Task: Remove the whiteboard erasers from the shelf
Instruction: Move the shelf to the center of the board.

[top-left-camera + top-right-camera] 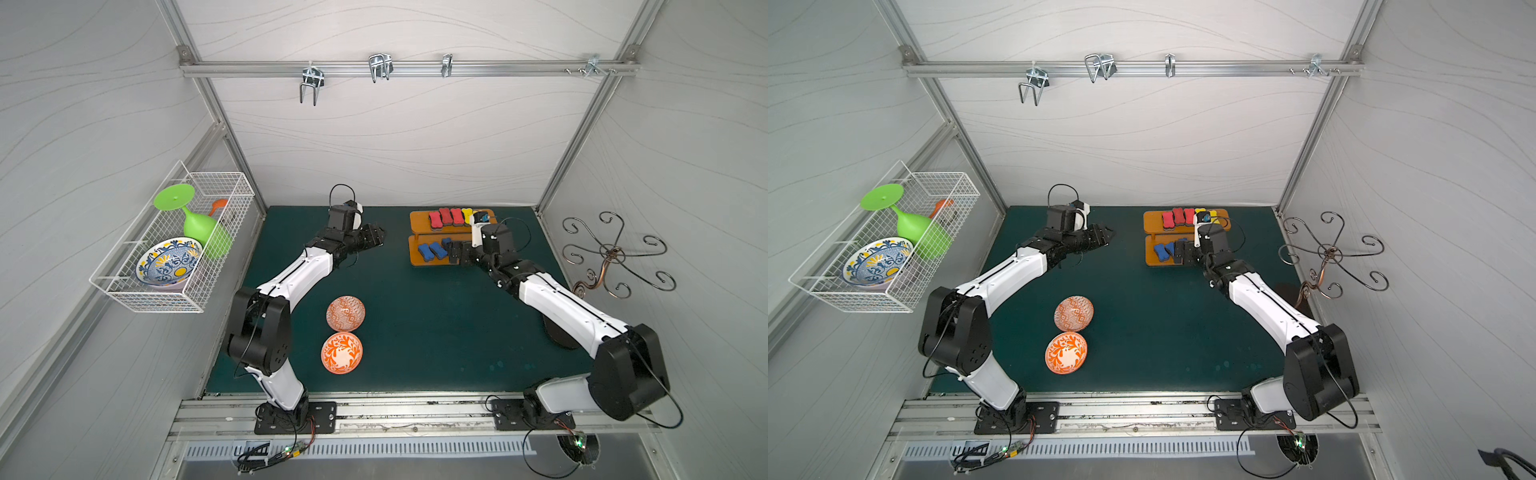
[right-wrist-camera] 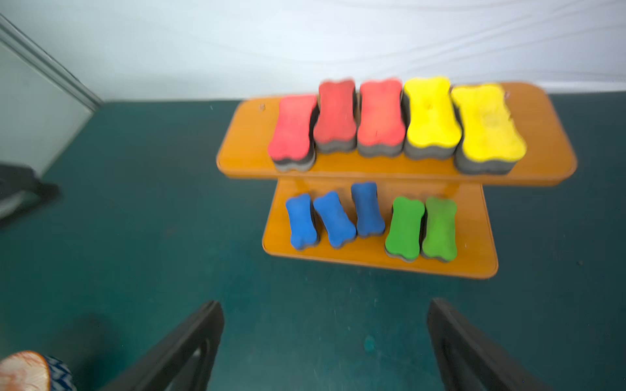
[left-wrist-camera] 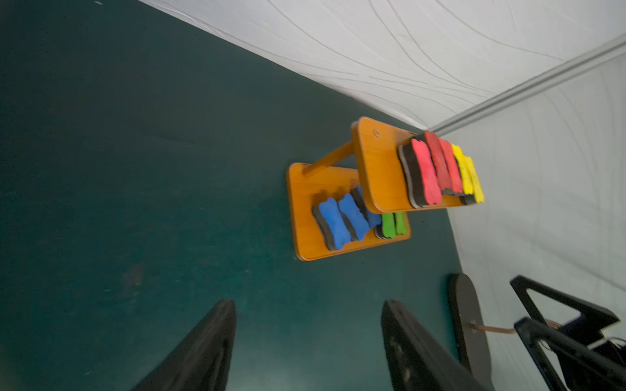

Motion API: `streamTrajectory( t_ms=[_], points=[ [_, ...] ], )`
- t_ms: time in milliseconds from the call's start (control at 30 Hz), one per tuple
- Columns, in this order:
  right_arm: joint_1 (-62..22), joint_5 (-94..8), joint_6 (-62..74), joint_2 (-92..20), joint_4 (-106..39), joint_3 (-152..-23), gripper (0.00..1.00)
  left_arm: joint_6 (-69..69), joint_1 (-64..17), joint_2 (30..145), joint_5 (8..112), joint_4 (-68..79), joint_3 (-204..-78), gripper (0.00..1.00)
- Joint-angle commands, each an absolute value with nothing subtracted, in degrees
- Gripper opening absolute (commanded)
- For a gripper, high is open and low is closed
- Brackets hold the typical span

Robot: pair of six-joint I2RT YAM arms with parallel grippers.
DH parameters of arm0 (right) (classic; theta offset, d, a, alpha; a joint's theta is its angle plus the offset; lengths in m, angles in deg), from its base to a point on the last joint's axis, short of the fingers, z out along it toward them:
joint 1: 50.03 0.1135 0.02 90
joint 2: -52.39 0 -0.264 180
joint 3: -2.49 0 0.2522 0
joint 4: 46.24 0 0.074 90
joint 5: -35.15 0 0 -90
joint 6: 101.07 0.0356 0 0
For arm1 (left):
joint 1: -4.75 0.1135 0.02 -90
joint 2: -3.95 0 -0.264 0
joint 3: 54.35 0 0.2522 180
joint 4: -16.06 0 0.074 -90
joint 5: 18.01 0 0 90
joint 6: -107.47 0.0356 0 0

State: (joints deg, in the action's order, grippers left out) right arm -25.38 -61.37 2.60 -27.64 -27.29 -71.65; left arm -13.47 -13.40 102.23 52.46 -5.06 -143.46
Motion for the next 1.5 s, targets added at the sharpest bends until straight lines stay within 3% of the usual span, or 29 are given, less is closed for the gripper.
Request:
streamTrajectory(
  t_ms=[0,333,633,733,1233,1467],
  points=[
    [-28.0,-56.3,2.8,-30.4,-25.6,-77.4,0.99,-14.3,-15.3,105.2,45.9,-4.0,-149.3,0.73],
    [-33.7,-46.6,-2.7,-44.1,-21.1,-97.9,0.99,-16.6,-16.1,119.4,40.3,-5.7,-162.9,0.69],
    [-35.0,-40.0,-4.8,-48.4,-19.6,-101.0,0.98,-18.5,-15.7,128.0,37.4,-3.9,-170.6,0.61],
    [-35.6,-38.3,-4.9,-48.8,-19.3,-101.3,0.93,-20.1,-15.3,130.9,35.7,-2.2,-173.0,0.54],
    [-36.9,-37.5,-6.2,-47.7,-18.1,-100.6,0.93,-29.7,-14.7,138.9,29.8,6.4,-178.8,0.12],
    [-37.0,-37.4,-6.5,-47.4,-16.8,-101.3,0.93,-30.7,-12.7,137.1,29.4,6.2,-175.9,0.01]
  ],
)
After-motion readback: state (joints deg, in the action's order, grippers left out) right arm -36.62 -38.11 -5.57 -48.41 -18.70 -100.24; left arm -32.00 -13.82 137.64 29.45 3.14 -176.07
